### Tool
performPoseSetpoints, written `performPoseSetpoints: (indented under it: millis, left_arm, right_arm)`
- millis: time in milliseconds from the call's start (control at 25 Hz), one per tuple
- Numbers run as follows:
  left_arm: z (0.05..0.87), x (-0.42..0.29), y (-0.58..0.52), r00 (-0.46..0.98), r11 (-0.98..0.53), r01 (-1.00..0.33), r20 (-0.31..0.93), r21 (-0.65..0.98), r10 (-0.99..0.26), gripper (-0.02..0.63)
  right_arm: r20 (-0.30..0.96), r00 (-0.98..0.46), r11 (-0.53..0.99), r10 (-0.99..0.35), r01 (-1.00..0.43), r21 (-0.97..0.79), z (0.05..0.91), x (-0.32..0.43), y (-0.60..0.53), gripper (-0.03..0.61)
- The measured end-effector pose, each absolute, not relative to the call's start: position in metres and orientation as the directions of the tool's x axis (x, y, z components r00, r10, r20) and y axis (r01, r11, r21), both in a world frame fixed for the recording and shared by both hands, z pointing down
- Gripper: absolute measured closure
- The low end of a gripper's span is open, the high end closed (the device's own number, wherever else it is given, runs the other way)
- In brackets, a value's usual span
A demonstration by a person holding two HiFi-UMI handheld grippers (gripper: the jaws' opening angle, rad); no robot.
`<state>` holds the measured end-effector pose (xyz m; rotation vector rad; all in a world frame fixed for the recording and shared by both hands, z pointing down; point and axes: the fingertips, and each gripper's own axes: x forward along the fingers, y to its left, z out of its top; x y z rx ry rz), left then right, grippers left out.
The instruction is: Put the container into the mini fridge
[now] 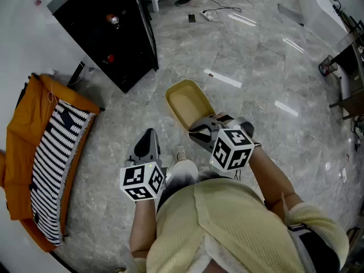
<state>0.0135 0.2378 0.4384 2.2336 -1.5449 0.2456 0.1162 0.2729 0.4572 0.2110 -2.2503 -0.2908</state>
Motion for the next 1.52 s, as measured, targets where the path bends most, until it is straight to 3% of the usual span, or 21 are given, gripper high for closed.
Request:
performPoseSetpoints:
  millis: [600, 960, 1520]
  left_arm:
    - [0.450, 0.009, 0.240, 0.337, -0.261, -0.936, 0.387, 0.237, -0.858, 0.589]
    - [0.464, 0.000, 0.181, 0.350, -0.256, -0.928, 0.398, 0.270, -0.848, 0.589]
    - [0.475, -0.073, 0.083, 0.301, -0.182, -0.935, 0.405, 0.306, -0.863, 0.590]
  right_arm:
    - [0.738, -0.640, 0.968, -0.213, -0.037, 0.248, 0.474, 0.112, 0.270, 0.535]
    - [0.757, -0.633, 0.973, -0.161, 0.025, 0.228, 0.482, 0.091, 0.222, 0.535]
    - [0.793, -0.604, 0.971, -0.084, 0.131, 0.202, 0.488, 0.020, 0.120, 0.535]
